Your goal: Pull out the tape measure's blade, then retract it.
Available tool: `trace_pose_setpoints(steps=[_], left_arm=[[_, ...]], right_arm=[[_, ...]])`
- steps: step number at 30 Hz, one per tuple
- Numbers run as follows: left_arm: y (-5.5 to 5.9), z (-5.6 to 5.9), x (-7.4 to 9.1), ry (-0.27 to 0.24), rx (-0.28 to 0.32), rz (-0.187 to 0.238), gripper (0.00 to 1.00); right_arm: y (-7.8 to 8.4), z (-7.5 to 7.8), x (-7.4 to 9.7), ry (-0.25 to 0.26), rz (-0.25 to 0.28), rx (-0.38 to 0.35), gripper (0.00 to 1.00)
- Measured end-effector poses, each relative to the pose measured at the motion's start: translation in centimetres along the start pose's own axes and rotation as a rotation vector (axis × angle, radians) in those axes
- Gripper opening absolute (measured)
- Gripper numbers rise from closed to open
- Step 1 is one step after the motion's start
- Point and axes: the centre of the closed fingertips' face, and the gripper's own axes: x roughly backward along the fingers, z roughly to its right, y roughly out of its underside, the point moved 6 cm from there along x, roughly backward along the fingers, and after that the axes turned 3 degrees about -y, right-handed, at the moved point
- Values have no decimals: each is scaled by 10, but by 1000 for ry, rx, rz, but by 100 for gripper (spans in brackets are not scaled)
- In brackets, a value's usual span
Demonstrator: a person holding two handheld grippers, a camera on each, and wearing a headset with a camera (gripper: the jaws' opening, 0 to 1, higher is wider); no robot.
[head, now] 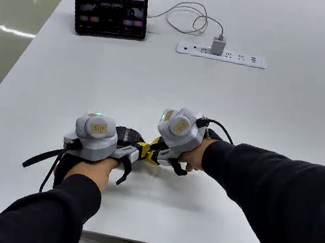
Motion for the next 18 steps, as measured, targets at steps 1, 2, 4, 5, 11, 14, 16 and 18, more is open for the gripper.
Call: trace_pose_setpoints(steps=[1,2,4,5,11,14,16,18], left_arm=[[0,0,0,-3,-1,2,61],[0,0,0,-4,-1,2,61],[-1,0,0,1,2,-6,61],[-1,0,0,3,-1,-8,62],[-1,1,1,2,-1,-13,62],[-1,2,2,5,-4,-16,63],[-1,1,1,6,-8,-20,63],[-3,2,2,5,-46,-12,63]], right_arm=[[0,0,0,1,-2,0,11],[0,0,0,3,-4,-1,11],[0,0,0,7,-9,-11,12],[0,0,0,4,-8,-7,12],[0,1,0,18,-14,8,14],[0,0,-1,18,-16,14,14],[-1,0,-1,20,-17,19,14],[0,0,-1,21,-15,12,14]])
